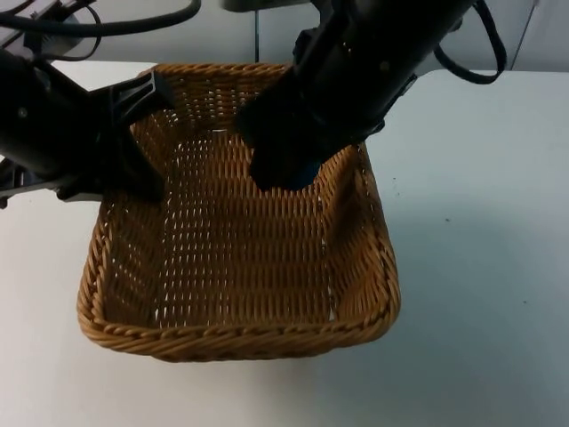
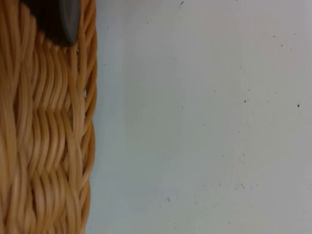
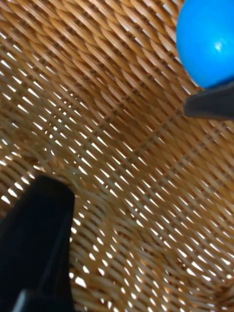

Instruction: Pick up the basket with the left hand and place the ball into the basket with the right hand.

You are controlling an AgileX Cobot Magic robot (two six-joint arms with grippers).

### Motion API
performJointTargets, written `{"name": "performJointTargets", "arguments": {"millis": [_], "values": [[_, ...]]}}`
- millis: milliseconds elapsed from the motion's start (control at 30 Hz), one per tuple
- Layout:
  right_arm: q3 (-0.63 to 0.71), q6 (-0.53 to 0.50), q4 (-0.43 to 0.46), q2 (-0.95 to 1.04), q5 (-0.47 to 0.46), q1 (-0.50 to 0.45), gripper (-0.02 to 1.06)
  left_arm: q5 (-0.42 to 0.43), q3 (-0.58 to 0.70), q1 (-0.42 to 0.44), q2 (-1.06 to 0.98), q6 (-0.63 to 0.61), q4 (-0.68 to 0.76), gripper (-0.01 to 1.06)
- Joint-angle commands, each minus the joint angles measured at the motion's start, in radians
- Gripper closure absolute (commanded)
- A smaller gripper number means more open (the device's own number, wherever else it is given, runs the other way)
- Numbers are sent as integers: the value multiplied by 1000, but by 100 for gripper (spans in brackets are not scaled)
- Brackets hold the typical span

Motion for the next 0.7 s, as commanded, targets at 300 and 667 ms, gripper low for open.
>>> {"name": "performJointTargets", "arguments": {"millis": [300,667], "values": [[-1,-26,36,85,-40,5,105,12,0,1,-16,-4,-34,105],[-1,-35,53,94,-73,5,100,7,0,1,-16,-4,-33,105]]}}
